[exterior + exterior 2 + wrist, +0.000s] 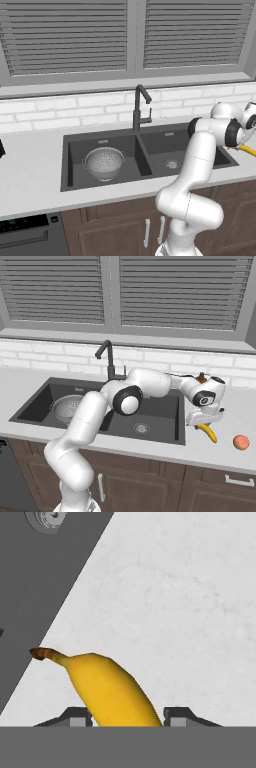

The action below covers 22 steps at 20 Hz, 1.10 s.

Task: Put the colander in the sink, put the banana, peach in the colander, and turn on the sink faucet and pour water over the colander.

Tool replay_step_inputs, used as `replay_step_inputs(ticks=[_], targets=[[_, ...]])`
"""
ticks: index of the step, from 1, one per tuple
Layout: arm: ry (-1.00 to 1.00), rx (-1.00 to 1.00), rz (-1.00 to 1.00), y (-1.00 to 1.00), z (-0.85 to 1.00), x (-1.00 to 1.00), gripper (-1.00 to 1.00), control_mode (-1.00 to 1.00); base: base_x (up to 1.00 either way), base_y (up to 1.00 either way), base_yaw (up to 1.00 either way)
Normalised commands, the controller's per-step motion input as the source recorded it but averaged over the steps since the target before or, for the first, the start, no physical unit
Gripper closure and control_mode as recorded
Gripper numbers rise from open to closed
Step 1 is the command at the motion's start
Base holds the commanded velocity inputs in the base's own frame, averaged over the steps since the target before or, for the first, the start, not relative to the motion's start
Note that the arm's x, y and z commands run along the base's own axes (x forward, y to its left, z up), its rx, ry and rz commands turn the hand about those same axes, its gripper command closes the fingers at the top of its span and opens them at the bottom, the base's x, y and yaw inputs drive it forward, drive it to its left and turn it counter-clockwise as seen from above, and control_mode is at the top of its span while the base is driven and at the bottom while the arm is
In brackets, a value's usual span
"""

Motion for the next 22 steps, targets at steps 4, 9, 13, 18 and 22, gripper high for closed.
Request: replay_step_inputs(ticks=[4,9,13,18,22], targets=[[-0.12,0.02,0.00,0.00,0.00,-0.44,1.00,-1.00,0.00,0.00,0.00],[-0.25,0.02,0.00,0.17,0.33,-0.79,1.00,-1.00,0.00,0.00,0.00],[-0.29,0.00,0.00,0.61,0.56,-0.69,1.00,-1.00,0.00,0.00,0.00],[-0.18,-0.03,0.00,0.97,0.51,-0.60,1.00,-1.00,0.00,0.00,0.00],[-0.13,-0.13,0.00,1.00,0.51,-0.44,1.00,-1.00,0.00,0.00,0.00]])
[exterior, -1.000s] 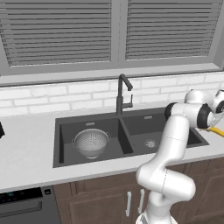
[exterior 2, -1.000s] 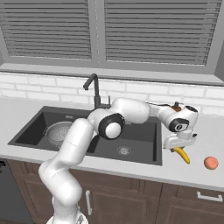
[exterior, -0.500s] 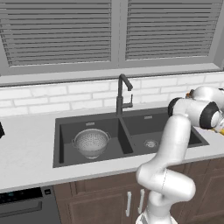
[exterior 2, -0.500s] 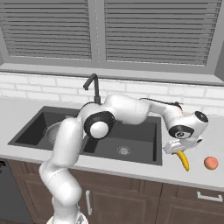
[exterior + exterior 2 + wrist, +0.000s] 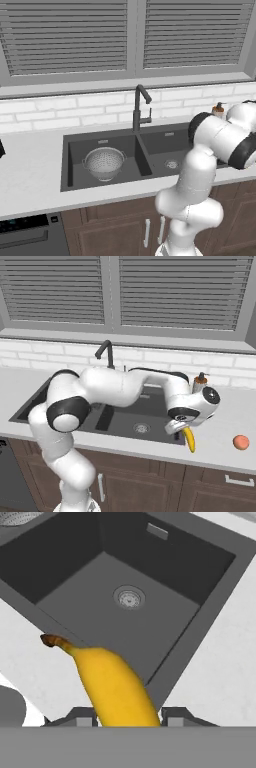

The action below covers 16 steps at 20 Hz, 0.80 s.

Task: Put the colander in the sink, put the banana, peach in the colander, and turn on the sink faucet and pour water over the colander.

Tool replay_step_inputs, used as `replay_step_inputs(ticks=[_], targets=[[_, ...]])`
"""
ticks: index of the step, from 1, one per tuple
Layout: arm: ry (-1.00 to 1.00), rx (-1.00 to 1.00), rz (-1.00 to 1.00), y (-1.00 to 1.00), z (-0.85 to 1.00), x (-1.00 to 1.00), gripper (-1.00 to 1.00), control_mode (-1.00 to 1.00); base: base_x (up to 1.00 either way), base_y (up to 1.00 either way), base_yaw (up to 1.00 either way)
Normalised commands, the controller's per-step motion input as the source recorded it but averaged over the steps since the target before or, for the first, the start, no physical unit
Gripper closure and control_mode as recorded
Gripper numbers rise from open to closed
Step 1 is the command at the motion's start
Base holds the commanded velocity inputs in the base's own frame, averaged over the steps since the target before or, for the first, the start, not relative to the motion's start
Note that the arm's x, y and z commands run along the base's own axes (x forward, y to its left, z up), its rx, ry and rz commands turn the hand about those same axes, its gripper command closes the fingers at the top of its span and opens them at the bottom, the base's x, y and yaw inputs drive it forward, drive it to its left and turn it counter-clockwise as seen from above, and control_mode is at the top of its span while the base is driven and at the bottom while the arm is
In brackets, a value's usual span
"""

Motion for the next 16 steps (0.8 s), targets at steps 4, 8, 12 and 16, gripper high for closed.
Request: replay_step_inputs(ticks=[4,8,12,16], targets=[[-0.01,-0.19,0.13,1.00,0.53,-0.22,1.00,-1.00,0.00,0.00,0.00],[0.03,-0.20,0.21,1.00,0.54,-0.01,1.00,-1.00,0.00,0.00,0.00],[0.12,-0.21,0.29,1.00,0.47,-0.05,1.00,-1.00,0.00,0.00,0.00],[0.09,-0.19,0.31,1.00,0.28,-0.08,1.00,-1.00,0.00,0.00,0.00]])
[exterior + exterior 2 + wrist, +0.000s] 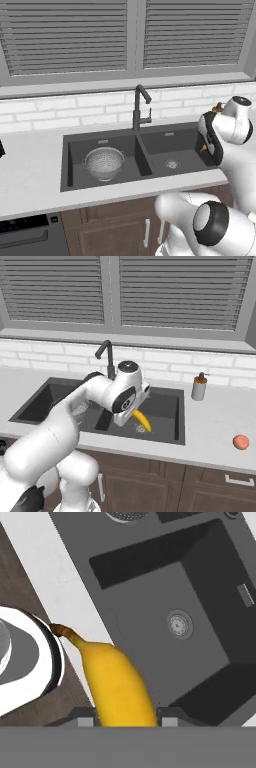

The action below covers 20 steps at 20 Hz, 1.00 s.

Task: Put the colander in the sink, put the banana, peach in the colander, and turn on the sink faucet and pour water over the colander.

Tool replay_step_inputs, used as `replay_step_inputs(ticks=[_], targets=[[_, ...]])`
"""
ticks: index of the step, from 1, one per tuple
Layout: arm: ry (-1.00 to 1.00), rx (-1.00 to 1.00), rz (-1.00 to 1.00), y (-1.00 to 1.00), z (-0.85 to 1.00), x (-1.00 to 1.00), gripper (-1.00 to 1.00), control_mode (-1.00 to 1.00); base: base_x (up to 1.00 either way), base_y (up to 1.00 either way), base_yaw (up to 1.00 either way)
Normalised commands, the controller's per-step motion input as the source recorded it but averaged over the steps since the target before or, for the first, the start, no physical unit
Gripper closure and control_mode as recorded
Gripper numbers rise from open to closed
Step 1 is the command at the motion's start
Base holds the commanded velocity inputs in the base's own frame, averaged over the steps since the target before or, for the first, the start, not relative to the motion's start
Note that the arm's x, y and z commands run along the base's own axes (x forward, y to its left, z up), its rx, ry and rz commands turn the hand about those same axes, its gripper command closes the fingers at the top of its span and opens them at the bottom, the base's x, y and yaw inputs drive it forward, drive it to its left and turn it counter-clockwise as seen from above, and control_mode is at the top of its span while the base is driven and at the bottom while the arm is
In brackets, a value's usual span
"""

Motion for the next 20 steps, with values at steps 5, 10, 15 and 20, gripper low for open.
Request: replay_step_inputs(ticks=[5,10,15,20], targets=[[0.04,-0.08,0.33,1.00,-0.03,-0.02,1.00,-1.00,0.00,0.00,0.00],[0.01,-0.01,0.35,1.00,-0.07,-0.01,1.00,-1.00,0.00,0.00,0.00],[0.04,-0.03,0.31,1.00,0.00,0.00,1.00,-1.00,0.00,0.00,0.00],[0.09,-0.07,0.29,1.00,0.00,0.02,1.00,-1.00,0.00,0.00,0.00]])
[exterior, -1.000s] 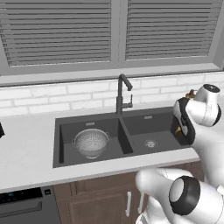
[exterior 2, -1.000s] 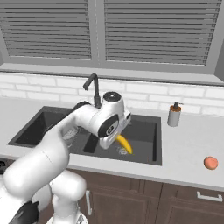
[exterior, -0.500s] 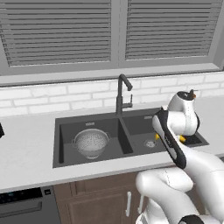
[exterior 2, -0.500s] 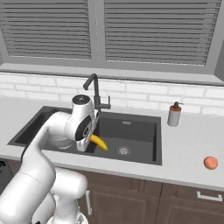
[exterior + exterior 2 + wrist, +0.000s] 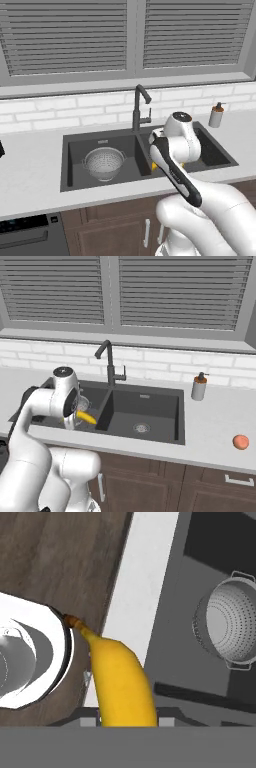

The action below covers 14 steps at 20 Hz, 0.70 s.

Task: Put the colander in the sink, put the banana, peach in the colander, and turn on the sink faucet and pour water over the colander.

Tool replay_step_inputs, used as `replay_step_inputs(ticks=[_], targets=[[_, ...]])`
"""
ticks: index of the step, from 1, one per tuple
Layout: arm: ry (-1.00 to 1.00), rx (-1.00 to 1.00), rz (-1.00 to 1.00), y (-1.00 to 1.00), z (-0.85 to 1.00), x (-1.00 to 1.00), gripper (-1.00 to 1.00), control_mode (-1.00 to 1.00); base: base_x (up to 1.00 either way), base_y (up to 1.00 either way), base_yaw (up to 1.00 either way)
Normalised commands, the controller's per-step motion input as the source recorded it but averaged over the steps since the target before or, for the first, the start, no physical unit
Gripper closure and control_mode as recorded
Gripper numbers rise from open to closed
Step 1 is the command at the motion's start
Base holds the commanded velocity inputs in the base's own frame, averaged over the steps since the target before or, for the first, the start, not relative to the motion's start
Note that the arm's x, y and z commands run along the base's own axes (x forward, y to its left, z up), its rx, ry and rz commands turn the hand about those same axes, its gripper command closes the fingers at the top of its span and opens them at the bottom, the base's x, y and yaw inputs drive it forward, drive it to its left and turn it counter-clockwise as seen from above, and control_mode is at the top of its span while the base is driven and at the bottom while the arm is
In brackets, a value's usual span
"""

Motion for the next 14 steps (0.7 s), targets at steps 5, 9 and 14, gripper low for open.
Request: replay_step_inputs(ticks=[5,9,14], targets=[[0.07,-0.08,0.25,1.00,0.00,0.19,1.00,-1.00,0.00,0.00,0.00],[0.04,-0.09,0.22,1.00,0.00,0.33,1.00,-1.00,0.00,0.00,0.00],[0.05,-0.11,0.13,0.92,0.00,0.62,1.00,-1.00,0.00,0.00,0.00]])
